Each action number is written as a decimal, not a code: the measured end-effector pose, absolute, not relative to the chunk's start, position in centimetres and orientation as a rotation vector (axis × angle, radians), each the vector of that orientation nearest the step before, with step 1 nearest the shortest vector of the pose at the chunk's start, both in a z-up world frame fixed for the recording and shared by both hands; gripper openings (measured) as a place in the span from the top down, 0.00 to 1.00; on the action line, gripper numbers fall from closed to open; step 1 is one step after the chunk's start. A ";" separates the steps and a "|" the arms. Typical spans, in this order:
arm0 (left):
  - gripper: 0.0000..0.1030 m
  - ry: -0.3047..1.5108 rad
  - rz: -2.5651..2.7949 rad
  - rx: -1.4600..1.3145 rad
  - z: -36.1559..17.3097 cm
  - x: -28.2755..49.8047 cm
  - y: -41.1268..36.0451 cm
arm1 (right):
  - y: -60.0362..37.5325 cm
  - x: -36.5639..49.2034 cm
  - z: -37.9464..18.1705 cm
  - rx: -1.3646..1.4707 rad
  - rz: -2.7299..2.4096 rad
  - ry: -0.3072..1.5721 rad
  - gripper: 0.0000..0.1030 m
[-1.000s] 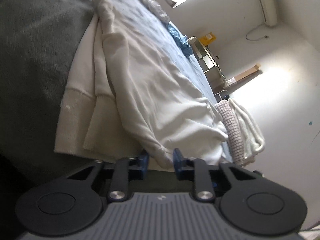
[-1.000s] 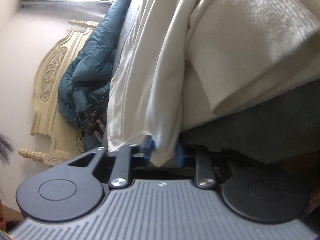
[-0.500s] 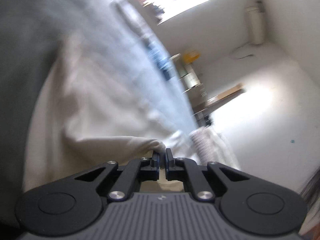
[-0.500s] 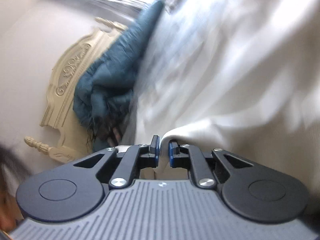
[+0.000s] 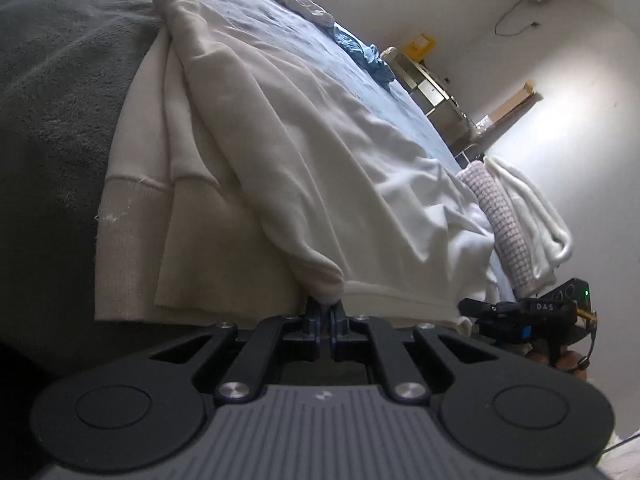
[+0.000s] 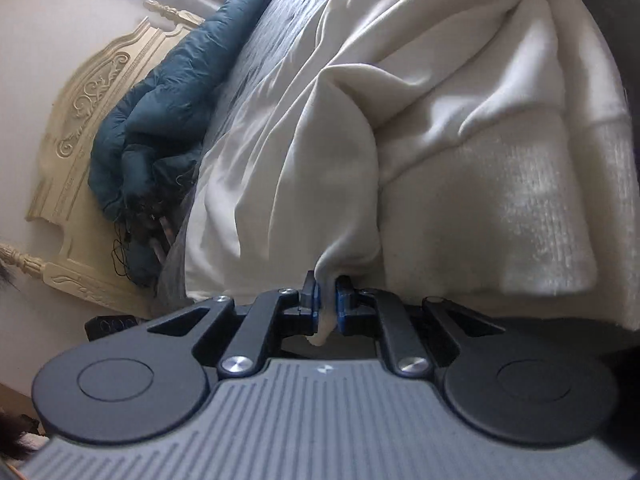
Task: Fold clothes
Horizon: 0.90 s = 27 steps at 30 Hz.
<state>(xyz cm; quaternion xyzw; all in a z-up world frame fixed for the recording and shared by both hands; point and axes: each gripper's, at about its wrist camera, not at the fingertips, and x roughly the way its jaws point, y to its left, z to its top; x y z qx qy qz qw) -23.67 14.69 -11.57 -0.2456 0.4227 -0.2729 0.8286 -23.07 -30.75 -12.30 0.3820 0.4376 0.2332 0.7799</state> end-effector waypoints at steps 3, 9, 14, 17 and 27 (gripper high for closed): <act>0.95 0.870 -0.583 -0.482 -11.0 -23.9 14.5 | -30.4 -23.1 -11.0 0.751 0.507 0.913 0.94; 0.95 0.931 -0.555 -0.519 -12.9 -23.1 15.5 | -29.1 -22.5 -11.9 0.645 0.463 0.951 0.96; 0.90 0.945 -0.558 -0.450 -12.1 -23.5 15.8 | -28.1 -23.1 -11.0 0.516 0.446 0.944 0.92; 0.80 0.937 -0.569 -0.392 -10.4 -25.0 16.3 | -28.2 -24.3 -9.7 0.442 0.408 0.923 0.84; 0.65 0.751 -0.843 -0.362 -7.0 -23.8 8.5 | -32.9 -26.7 -7.3 0.554 0.233 0.713 0.73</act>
